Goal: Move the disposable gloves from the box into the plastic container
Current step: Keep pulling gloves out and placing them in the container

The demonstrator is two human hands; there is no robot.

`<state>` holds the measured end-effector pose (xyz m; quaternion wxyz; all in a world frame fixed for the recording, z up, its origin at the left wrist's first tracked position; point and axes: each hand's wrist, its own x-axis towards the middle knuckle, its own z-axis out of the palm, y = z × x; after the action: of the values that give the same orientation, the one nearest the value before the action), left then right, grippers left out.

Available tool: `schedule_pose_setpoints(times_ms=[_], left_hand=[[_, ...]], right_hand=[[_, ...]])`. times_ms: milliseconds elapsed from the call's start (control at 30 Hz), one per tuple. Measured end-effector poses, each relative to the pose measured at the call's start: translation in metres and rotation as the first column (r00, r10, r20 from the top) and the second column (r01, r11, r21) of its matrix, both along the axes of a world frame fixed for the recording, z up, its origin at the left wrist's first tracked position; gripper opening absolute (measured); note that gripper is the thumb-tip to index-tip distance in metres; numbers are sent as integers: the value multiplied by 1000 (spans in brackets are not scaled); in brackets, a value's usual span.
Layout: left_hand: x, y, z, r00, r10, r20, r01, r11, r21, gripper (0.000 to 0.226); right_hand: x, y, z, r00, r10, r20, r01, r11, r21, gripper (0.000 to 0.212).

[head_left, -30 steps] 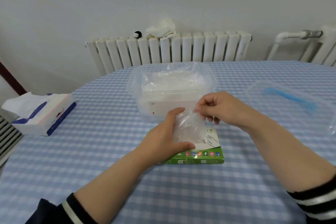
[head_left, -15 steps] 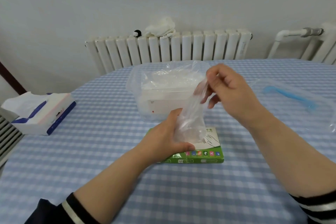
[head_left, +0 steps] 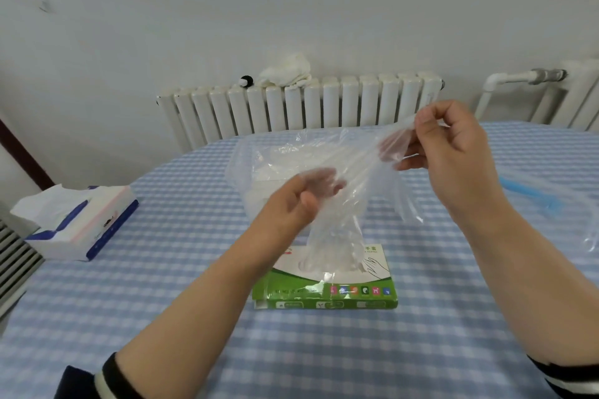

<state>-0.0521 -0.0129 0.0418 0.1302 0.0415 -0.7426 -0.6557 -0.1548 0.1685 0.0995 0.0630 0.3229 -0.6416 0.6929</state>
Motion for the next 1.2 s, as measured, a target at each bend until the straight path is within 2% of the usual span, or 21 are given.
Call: schedule_pose_setpoints(times_ms=[100, 234, 334, 400, 467, 500, 600, 667, 734, 801, 867, 934, 1034, 1101, 1201], left_hand=[[-3, 11, 23, 994, 44, -96, -46, 999, -11, 41], [-23, 11, 45, 980, 168, -102, -159, 983, 92, 21], [-39, 3, 62, 979, 156, -134, -161, 987, -27, 18], [-48, 1, 73, 976, 109, -190, -121, 991, -50, 21], [-55, -2, 83, 965, 57, -255, -79, 994, -78, 22], [-59, -5, 89, 962, 48, -269, -88, 986, -140, 23], [-70, -19, 92, 976, 64, -207, -123, 951, -285, 25], [-77, -30, 88, 991, 86, -107, -106, 973, -205, 27], [-79, -38, 84, 996, 93, 3, -93, 991, -95, 29], [-81, -43, 80, 993, 93, 73, -93, 996, -3, 30], [-82, -48, 76, 988, 108, 114, -118, 990, 77, 28], [-84, -56, 72, 976, 148, 161, -162, 983, 82, 27], [-85, -66, 66, 949, 238, 205, -249, 968, 28, 44], [-84, -72, 64, 930, 292, 223, -296, 955, -14, 60], [-82, -79, 59, 919, 322, 229, -301, 946, -119, 76]], right_hand=[[1, -1, -3, 1000, -26, -14, 26, 999, 43, 18], [2, 0, -4, 995, -80, -58, 85, 992, 92, 15], [-3, 3, -6, 966, -205, -156, 220, 972, 81, 13], [-7, 4, -7, 922, -296, -250, 310, 951, 16, 11], [-10, 5, -9, 864, -373, -338, 364, 927, -90, 7], [-12, 6, -8, 818, -422, -391, 401, 906, -137, 14], [-15, 5, -10, 619, -525, -584, 469, 844, -261, 28], [-10, 1, -12, 497, -506, -705, 433, 849, -304, 23], [-3, -9, -17, 454, -388, -802, 354, 905, -237, 19], [3, -24, -25, 487, -192, -852, 327, 945, -26, 18], [5, -43, -28, 596, 1, -803, 346, 902, 258, 25], [-2, -61, -25, 745, 141, -653, 303, 800, 518, 32], [-22, -83, -14, 876, 251, -412, 198, 591, 782, 36], [-34, -95, -9, 924, 261, -281, 143, 446, 884, 49], [-47, -108, -7, 951, 274, -147, 56, 316, 947, 62]])
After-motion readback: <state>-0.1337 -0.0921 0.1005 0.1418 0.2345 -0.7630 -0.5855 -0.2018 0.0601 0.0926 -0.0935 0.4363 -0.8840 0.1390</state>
